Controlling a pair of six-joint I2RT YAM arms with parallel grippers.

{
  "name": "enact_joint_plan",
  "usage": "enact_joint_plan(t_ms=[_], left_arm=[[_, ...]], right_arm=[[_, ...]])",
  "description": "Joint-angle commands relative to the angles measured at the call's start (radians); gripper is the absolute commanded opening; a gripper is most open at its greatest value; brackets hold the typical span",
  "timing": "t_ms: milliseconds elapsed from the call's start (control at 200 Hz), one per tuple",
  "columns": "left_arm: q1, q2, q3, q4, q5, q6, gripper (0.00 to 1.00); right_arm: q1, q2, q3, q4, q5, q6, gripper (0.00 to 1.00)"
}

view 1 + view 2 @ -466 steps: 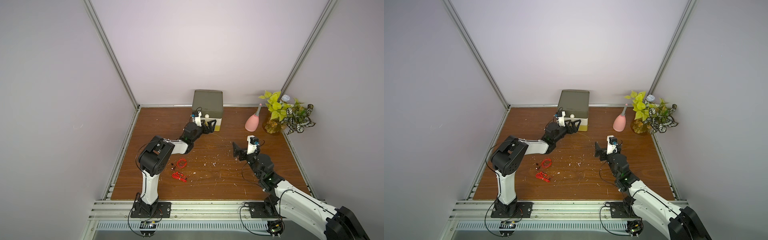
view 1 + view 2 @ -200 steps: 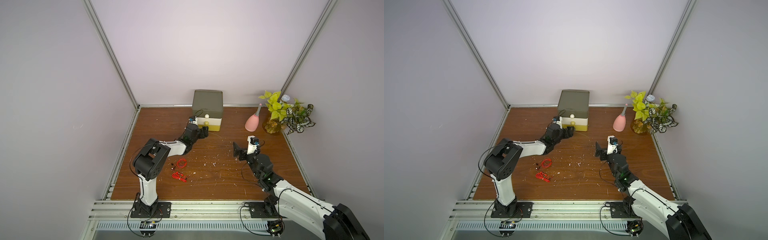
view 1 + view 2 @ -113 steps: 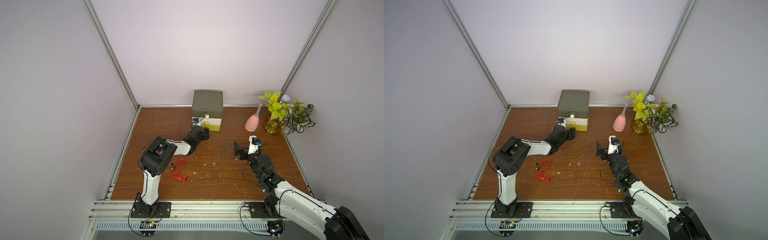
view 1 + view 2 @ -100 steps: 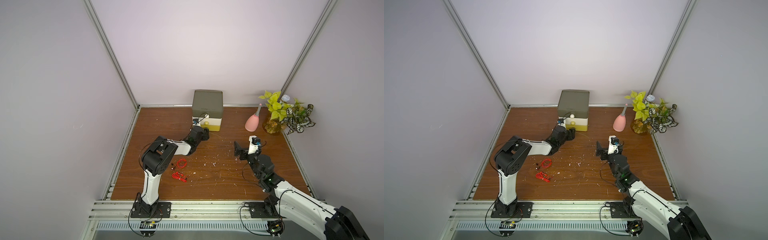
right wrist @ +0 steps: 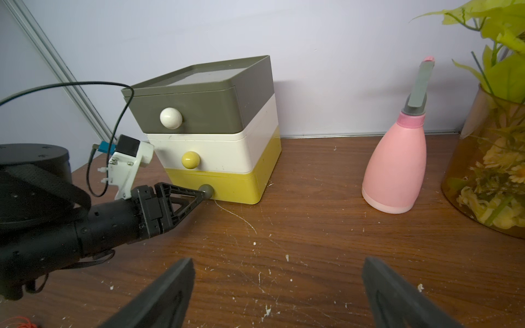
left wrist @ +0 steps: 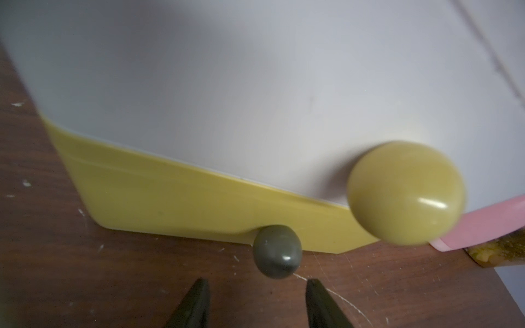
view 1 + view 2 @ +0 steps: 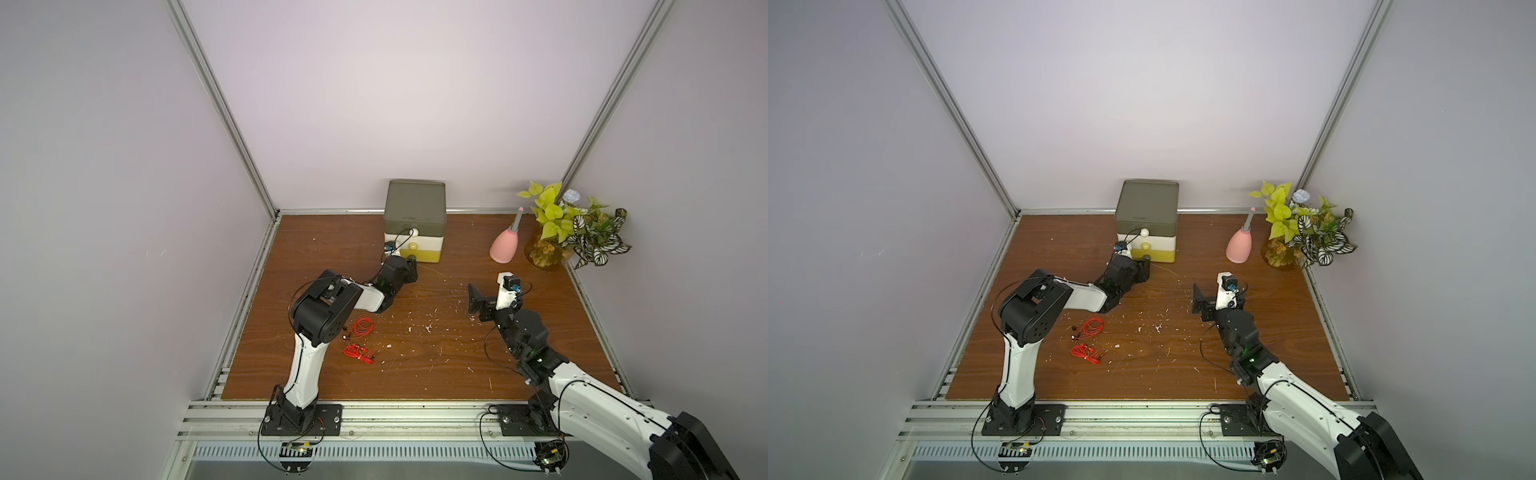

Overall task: Place the wired earphones into the drawer by color
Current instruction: Open the drawer in the storage box.

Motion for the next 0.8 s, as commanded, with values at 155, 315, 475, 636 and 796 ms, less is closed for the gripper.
enact_joint_plan(t_ms=[155,315,475,636,796], left_arm=[[-0.008,0.048,0.025,0.100,-0.006,-0.069,0.45],[-0.008,0.073,0.043,0.117,0.000,-0.085,0.43],[-0.008,0.090,0.054,0.139,0.001,-0.095,0.42],[-0.008,0.110,0.072,0.142,0.002,-0.098,0.40],[-0.008,0.126,0.082,0.152,-0.001,-0.105,0.37]], right_arm=[[-0.002,-0.024,0.000,0.043,0.010,0.007,0.99],[-0.002,-0.023,0.001,0.043,0.010,0.007,0.99],[-0.002,-0.022,0.001,0.044,0.008,0.007,0.99],[-0.002,-0.020,0.000,0.045,0.009,0.005,0.99],[-0.003,-0.018,0.001,0.046,0.009,0.005,0.99]])
